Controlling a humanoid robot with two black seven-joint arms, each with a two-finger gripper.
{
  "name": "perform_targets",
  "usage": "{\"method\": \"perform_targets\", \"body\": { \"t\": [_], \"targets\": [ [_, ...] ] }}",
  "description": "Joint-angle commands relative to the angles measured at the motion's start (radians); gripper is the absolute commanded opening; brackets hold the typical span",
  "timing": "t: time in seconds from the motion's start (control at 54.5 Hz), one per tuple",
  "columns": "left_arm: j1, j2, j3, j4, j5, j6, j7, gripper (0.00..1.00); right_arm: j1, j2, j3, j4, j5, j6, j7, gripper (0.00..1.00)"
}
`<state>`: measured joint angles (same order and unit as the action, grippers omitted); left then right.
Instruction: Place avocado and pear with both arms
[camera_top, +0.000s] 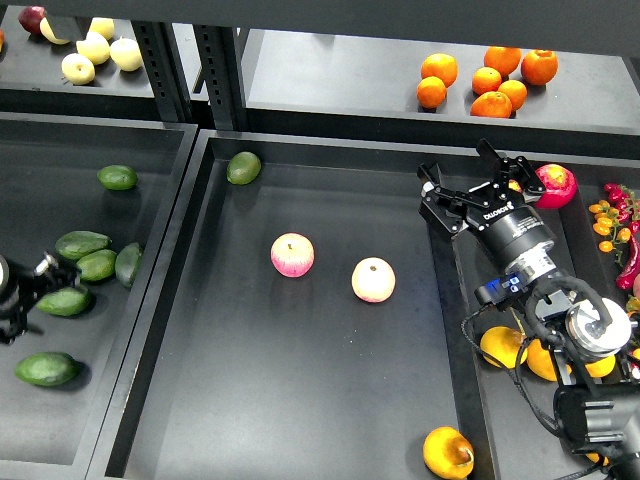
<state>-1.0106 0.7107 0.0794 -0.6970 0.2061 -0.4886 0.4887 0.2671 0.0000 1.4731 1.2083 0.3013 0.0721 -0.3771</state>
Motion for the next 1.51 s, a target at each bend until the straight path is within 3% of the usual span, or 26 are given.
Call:
{"method": "perform_targets", "body": {
  "t": [0.0, 0.202, 0.716, 0.899, 1.138, 1.266, 1.487],
  "targets": [
    [0.004, 0.015, -0.121, 0.011, -0.005, 0.0, 0.0, 0.98, 0.001, 0.0, -0.008, -0.001, -0.001, 0.0, 0.0, 1.0],
    [0.02, 0.02, -0.323, 0.045, -0.069, 0.0, 0.0, 0.99, -0.002, 0.0, -0.01, 0.002, -0.001, 0.0, -0.002, 1.0],
    [0.069, -0.049, -0.506, 0.109, -0.381, 0.0, 0.0, 0.99, -0.009, 0.0, -0.008, -0.003, -0.001, 0.018, -0.011, 1.0],
    [0.15, -0.175, -0.679, 0.168, -0.478, 0.0, 0.0, 0.99, -0.005, 0.0, -0.037, -0.033, -0.002, 0.018, -0.012, 1.0],
    [0.285, -0.352, -1.003, 0.18, -0.491, 0.0, 0.0, 0.99, 0.003, 0.0, -0.105, -0.049, -0.004, 0.018, -0.012, 1.0],
    [0.323, -0.428, -1.109, 0.18, -0.496, 0.0, 0.0, 0.99, 0.006, -0.011, -0.125, -0.049, -0.008, 0.018, -0.012, 1.0],
    [0.388, -0.545, -1.245, 0.162, -0.54, 0.0, 0.0, 0.99, 0.04, -0.106, -0.188, -0.047, -0.01, 0.018, -0.054, 1.0]
  ]
}}
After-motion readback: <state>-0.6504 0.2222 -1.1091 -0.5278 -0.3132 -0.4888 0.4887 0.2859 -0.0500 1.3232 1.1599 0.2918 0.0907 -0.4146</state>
